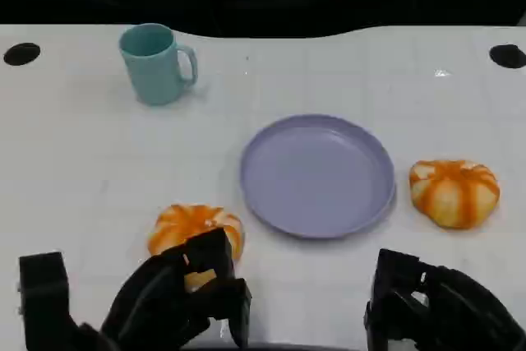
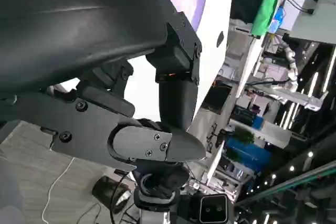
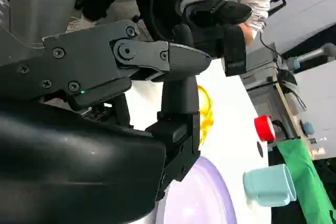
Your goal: Grasp the bread from the table and place it into the plate.
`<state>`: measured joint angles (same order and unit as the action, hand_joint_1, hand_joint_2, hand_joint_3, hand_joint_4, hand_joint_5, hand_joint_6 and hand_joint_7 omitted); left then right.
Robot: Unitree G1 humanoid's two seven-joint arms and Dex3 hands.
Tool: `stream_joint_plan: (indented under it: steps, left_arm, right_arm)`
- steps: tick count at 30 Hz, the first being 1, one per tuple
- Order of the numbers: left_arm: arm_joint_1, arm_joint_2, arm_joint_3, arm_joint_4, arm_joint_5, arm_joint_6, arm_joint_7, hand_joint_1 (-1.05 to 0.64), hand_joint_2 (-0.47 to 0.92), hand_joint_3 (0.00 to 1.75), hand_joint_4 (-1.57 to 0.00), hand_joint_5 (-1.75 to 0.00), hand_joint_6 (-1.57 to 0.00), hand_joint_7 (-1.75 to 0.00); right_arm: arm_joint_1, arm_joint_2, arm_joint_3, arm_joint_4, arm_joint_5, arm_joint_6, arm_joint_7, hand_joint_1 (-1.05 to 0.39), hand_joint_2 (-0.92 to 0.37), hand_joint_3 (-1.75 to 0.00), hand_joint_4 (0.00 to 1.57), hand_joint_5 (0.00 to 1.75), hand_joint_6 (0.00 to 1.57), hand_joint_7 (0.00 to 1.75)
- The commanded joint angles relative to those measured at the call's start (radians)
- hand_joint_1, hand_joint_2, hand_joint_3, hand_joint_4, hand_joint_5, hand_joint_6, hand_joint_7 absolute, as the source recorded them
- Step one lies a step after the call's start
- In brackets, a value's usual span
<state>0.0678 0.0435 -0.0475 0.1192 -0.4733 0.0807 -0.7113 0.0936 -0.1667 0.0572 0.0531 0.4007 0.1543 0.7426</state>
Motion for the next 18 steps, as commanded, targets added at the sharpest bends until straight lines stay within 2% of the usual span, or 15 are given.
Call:
stream_joint_plan:
  steps: [1,18]
  left_arm:
    - [0.004,0.010,0.005,-0.001,0.004,-0.008,-0.009,-0.65,0.92,0.22,-0.85,-1.75,-0.63,-1.75]
    - [0.000,0.013,0.006,0.002,0.012,-0.021,-0.012,-0.65,0.92,0.23,-0.84,-1.75,-0.62,-1.75]
  right_arm:
    - [0.006,-0.007,-0.004,-0.011,-0.002,-0.009,-0.002,-0.53,-0.92,-0.48,0.61,1.75,0.38,1.75]
    - [0.005,-0.008,-0.004,-0.011,0.001,-0.002,-0.002,-0.53,-0.92,-0.48,0.61,1.75,0.38,1.75]
